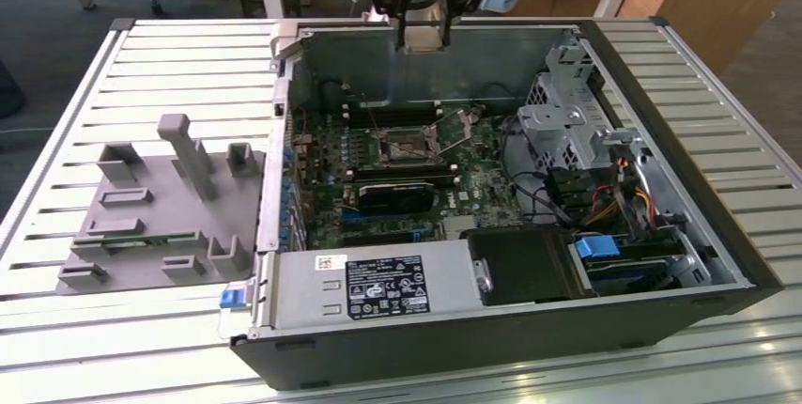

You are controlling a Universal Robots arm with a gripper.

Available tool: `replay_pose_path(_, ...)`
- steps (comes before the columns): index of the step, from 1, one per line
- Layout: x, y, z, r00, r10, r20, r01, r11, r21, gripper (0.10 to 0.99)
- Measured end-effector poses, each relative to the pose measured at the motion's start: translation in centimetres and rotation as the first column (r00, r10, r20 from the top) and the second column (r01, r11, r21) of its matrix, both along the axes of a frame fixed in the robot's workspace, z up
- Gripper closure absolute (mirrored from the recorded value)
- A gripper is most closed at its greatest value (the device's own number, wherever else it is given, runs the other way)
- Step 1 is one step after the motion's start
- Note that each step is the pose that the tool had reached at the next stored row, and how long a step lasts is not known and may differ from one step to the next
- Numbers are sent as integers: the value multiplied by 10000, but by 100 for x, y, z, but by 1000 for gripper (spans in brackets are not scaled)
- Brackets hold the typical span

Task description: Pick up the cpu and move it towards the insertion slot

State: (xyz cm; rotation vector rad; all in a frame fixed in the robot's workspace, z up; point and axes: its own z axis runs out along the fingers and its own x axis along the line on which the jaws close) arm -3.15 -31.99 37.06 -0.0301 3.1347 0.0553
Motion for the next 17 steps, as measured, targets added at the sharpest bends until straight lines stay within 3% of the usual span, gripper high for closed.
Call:
replay_pose_path(8, 1, 141, -76, 10000, 1, 1, -1, 10000, 0, 545)
replay_pose_path(17, 1, 150, -86, 10000, 1, 0, -1, 10000, -1, 545)
